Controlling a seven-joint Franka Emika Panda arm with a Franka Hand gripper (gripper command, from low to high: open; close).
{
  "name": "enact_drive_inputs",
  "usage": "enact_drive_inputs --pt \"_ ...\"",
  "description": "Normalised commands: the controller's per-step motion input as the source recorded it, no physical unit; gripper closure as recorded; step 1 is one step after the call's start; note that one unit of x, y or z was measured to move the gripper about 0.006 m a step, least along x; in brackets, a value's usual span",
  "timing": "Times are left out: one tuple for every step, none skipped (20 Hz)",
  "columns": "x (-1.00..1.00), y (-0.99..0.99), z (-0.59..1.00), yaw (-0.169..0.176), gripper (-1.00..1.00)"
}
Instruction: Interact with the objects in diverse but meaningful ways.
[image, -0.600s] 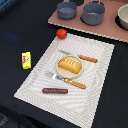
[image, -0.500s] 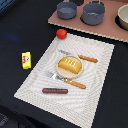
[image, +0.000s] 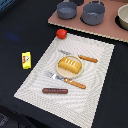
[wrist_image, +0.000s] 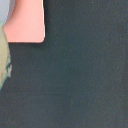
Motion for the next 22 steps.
enact_drive_inputs --pt "0.37 0.00 -0.13 0.000 -1.00" --pt "0.34 0.00 -0.14 0.000 -1.00" --pt "0.35 -0.01 -0.18 0.000 -1.00" --pt "0.39 -0.03 -0.28 0.000 -1.00" --pt "0.34 -0.08 -0.31 0.000 -1.00" --pt "0.34 -0.08 -0.29 0.000 -1.00" --pt "0.31 -0.12 -0.33 0.000 -1.00" --pt "0.33 -0.08 -0.35 0.000 -1.00" --pt "0.32 -0.04 -0.34 0.000 -1.00" --pt "0.33 -0.05 -0.33 0.000 -1.00" --pt "0.32 -0.01 -0.33 0.000 -1.00" --pt "0.30 -0.01 -0.37 0.000 -1.00" --pt "0.31 -0.01 -0.37 0.000 -1.00" --pt "0.30 -0.05 -0.39 0.000 -1.00" --pt "0.33 -0.03 -0.40 0.000 -1.00" --pt "0.35 -0.02 -0.40 0.000 -1.00" --pt "0.35 0.00 -0.38 0.000 -1.00" --pt "0.40 0.00 -0.36 0.000 -1.00" --pt "0.37 0.00 -0.37 0.000 -1.00" --pt "0.35 0.00 -0.37 0.000 -1.00" --pt "0.31 0.00 -0.37 0.000 -1.00" --pt "0.29 0.00 -0.35 0.000 -1.00"
